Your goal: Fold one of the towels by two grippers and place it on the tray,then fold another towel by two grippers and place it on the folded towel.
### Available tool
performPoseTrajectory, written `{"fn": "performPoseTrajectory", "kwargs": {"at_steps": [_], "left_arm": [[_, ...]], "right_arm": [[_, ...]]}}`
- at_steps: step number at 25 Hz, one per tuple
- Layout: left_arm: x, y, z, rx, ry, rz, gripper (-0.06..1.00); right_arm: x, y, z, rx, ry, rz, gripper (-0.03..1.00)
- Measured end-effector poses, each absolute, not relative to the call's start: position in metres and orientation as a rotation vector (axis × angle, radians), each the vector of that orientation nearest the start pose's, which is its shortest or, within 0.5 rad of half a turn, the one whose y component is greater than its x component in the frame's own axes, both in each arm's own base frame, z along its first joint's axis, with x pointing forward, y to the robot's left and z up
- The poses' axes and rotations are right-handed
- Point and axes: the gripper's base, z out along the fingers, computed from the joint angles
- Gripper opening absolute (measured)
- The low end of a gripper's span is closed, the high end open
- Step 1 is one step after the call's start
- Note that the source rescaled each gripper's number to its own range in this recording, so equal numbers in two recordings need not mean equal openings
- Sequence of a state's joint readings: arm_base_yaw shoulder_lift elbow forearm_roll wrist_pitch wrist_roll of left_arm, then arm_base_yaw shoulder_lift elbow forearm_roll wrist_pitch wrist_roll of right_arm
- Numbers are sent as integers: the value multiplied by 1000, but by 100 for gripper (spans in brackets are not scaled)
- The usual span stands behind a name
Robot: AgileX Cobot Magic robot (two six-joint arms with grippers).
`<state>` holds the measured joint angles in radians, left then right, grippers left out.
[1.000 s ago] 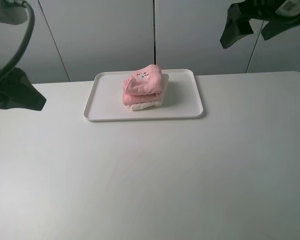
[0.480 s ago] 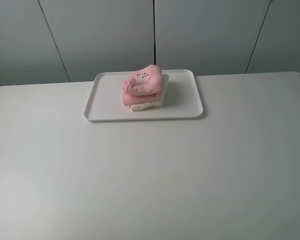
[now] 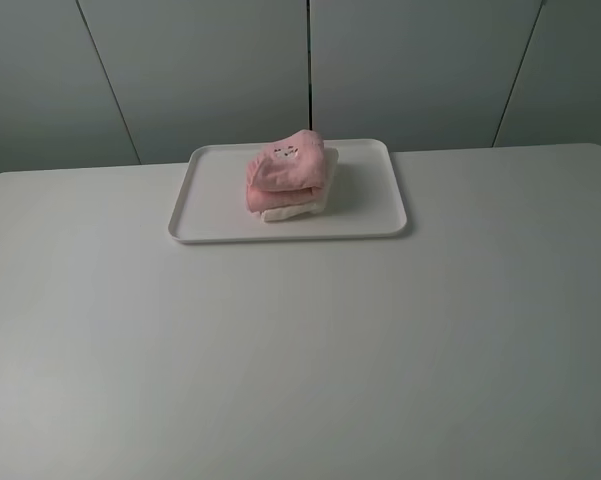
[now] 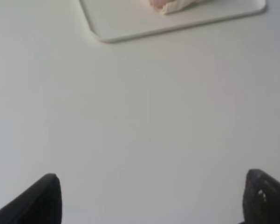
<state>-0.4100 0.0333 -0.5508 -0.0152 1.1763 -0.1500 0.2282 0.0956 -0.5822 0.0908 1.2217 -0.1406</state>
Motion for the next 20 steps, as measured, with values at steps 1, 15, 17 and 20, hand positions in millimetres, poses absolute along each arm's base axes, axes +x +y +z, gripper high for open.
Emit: {"fn": "performPoseTrajectory", "kwargs": {"at_steps": [1, 15, 17, 20], "left_arm": [[-12, 4, 282, 278, 2129, -342, 100], [-5, 9, 279, 264, 2050, -249, 100], [-5, 9, 279, 264, 2049, -248, 100], [-5, 9, 279, 264, 2049, -246, 100]], "right_arm": [[-12, 5, 285, -418, 2164, 161, 100], [-12, 12, 278, -418, 2030, 250, 100], [-12, 12, 278, -420, 2028, 248, 100], [-12, 12, 278, -420, 2028, 250, 100]]}}
